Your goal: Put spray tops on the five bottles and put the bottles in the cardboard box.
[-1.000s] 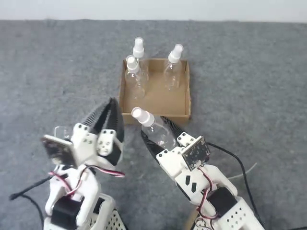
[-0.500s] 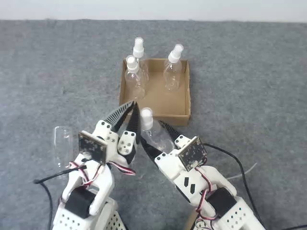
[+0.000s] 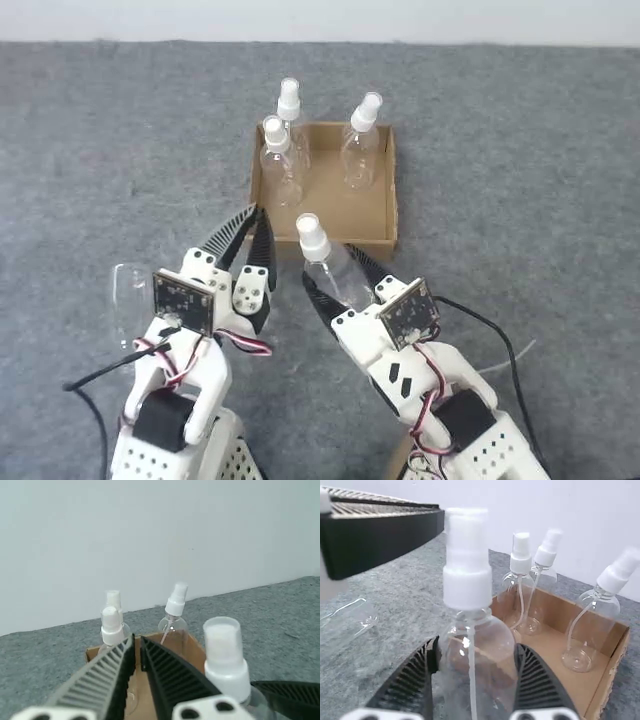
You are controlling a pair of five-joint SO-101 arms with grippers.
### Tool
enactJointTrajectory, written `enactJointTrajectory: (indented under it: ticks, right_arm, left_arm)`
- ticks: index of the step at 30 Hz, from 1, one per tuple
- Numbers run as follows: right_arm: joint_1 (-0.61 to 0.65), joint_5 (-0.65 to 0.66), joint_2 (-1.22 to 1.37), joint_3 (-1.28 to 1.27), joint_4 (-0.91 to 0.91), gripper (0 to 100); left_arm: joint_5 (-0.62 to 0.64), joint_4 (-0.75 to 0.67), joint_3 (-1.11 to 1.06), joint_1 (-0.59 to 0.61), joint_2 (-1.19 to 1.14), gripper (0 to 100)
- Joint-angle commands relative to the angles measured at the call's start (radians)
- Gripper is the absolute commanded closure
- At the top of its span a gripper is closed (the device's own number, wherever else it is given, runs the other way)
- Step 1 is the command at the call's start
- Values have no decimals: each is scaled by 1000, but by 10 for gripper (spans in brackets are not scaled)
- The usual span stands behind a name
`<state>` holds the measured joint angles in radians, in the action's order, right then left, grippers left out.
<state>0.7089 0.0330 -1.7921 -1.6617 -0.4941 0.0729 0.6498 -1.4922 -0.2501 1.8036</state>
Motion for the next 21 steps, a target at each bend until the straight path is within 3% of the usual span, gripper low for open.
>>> enactJointTrajectory:
  ticks: [1,8,16,21]
  right_arm:
    - [-12,9,-22,-15,8,982]
    - [18,8,-24,-12,10,982]
    - [82,9,-24,-12,8,982]
    - [79,11,-24,-15,7,982]
  left_arm:
    - [-3,3,51,12,18,987]
    - [-3,-2,16,5,18,987]
    - [-58,-3,-41,-127,17,986]
    - [-87,3,-47,-150,17,986]
